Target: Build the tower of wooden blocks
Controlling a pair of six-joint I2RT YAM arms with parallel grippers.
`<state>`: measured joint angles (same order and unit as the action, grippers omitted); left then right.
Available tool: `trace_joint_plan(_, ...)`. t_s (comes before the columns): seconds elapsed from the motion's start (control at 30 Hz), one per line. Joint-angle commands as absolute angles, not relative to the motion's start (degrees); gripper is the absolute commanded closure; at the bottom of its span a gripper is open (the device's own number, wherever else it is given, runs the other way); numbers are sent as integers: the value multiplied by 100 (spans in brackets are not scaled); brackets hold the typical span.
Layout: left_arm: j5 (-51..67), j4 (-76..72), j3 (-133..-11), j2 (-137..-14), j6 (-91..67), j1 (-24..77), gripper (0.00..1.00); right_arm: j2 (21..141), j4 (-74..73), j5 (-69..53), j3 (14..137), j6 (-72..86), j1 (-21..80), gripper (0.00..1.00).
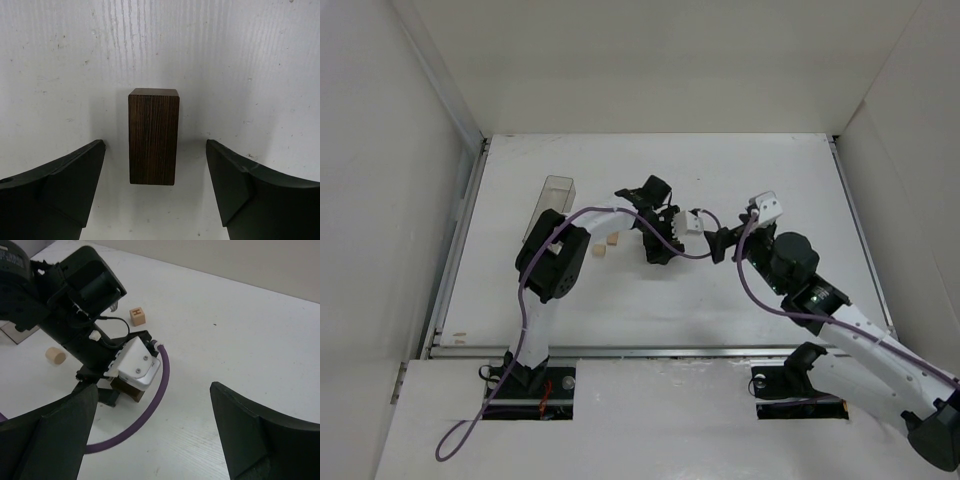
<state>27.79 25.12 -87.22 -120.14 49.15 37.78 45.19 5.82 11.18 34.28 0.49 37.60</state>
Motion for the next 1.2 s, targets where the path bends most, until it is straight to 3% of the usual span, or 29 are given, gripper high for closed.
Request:
trace_joint_plan(0.0, 2725, 2838, -8859, -11690, 4834, 3779, 20, 4622, 581, 1344, 3989, 306, 3683, 1)
trace_joint_plan(0.13, 2777, 2971, -8930, -11119, 4641, 3613, 17, 5377, -294, 1608, 5305, 545, 3473, 0)
trace_joint_plan(0.27, 2620, 2971, -8816, -10487, 4193, 3314, 17, 6782, -1387, 995, 7814, 677, 3148, 0)
trace_joint_plan(0.3, 2506, 2892, -8650, -10190, 4097, 3313, 2, 7351, -1554, 819, 8222, 729, 3086, 0)
trace_joint_plan(0.33, 2244, 2892, -8553, -10039, 3974, 3235, 0, 7626, -1677, 548, 8618, 808, 3085, 0)
trace_joint_plan(0.63, 678, 2207, -7261, -8368, 2763, 2330, 0, 10807, -3268, -360, 12475, 923, 2733, 0)
trace_joint_plan(0.77, -8, 2048, -6997, -8227, 1926, 1566, 0, 12397, -3875, -326, 13341, 1466, 2733, 4)
trace_joint_plan(0.97, -290, 1688, -6715, -8086, 1425, 1055, 0, 13130, -3499, 289, 13080, 4014, 2908, 21)
trace_joint_plan(1.17, -342, 1565, -6715, -8086, 1178, 1055, 0, 13851, -3804, 1063, 13508, 5657, 3252, 24)
